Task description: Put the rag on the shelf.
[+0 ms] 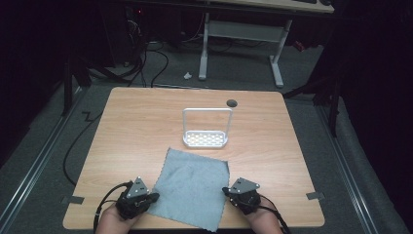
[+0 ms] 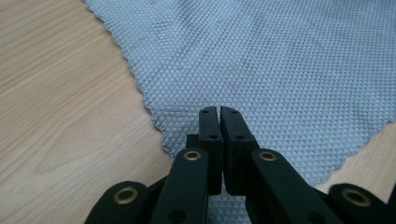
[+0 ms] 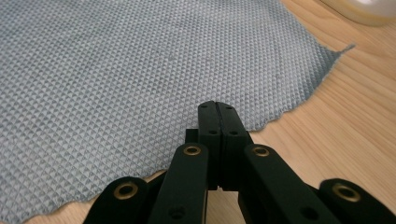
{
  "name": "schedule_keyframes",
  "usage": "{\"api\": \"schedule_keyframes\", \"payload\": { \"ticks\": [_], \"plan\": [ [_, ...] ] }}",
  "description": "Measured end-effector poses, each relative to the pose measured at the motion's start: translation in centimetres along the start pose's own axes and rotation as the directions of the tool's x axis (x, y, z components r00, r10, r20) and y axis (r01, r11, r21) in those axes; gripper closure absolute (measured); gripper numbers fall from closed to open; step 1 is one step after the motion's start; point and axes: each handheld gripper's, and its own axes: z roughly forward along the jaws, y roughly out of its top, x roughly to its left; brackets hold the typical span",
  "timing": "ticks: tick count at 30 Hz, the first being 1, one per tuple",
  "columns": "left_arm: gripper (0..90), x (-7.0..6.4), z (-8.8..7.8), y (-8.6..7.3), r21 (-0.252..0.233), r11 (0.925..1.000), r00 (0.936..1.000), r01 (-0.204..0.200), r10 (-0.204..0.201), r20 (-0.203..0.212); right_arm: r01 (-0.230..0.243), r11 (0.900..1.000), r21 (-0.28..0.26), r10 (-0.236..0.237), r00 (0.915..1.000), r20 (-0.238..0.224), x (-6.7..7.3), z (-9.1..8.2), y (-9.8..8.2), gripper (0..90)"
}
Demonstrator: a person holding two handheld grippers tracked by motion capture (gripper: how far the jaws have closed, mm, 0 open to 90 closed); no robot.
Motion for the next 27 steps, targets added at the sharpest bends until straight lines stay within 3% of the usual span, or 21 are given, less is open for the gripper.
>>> {"api": "schedule_keyframes", "payload": {
  "ticks": [4,9,12,17,20,21,23,27],
  "plan": [
    [87.5,-1.3,0.7,0.7,0.011,0.999,0.9981,-0.044,0.043,0.043,-0.043,0.999,0.002,0.043,0.9984,0.036,-1.0,-0.7,-0.9,90.0],
    [87.5,-2.6,1.1,1.1,0.017,0.9976,0.9953,-0.067,0.066,0.072,-0.063,0.998,-0.001,0.062,0.9967,0.052,-1.7,-0.8,-1.2,90.0],
    [87.5,-4.0,1.4,1.3,0.023,0.9946,0.9902,-0.101,0.099,0.099,-0.08,0.997,-0.003,0.08,0.9938,0.077,-2.5,-0.4,-1.1,90.0],
    [85.4,-4.6,1.7,1.5,0.02,0.9946,0.9857,-0.102,0.098,0.137,-0.096,0.995,-0.014,0.097,0.9908,0.094,-3.1,0.2,-0.7,90.0],
    [82.2,-4.4,1.7,1.7,0.011,0.9934,0.9874,-0.114,0.112,0.111,-0.09,0.996,-0.019,0.092,0.99,0.107,-3.0,0.0,-0.6,90.0],
    [81.2,-3.6,1.4,2.0,-0.013,0.9961,0.9926,-0.087,0.088,0.084,-0.088,0.996,-0.034,0.091,0.9905,0.103,-3.0,-0.2,-0.6,90.0],
    [78.6,-3.0,1.3,2.2,-0.029,0.9975,0.9956,-0.064,0.066,0.066,-0.091,0.994,-0.059,0.096,0.9908,0.096,-2.8,-0.6,-0.4,90.0],
    [75.4,-1.2,1.9,3.5,-0.05,0.9986,0.9999,-0.015,0.015,-0.003,-0.087,0.995,-0.038,0.09,0.9913,0.096,-2.6,0.1,-0.2,89.2]
  ]
}}
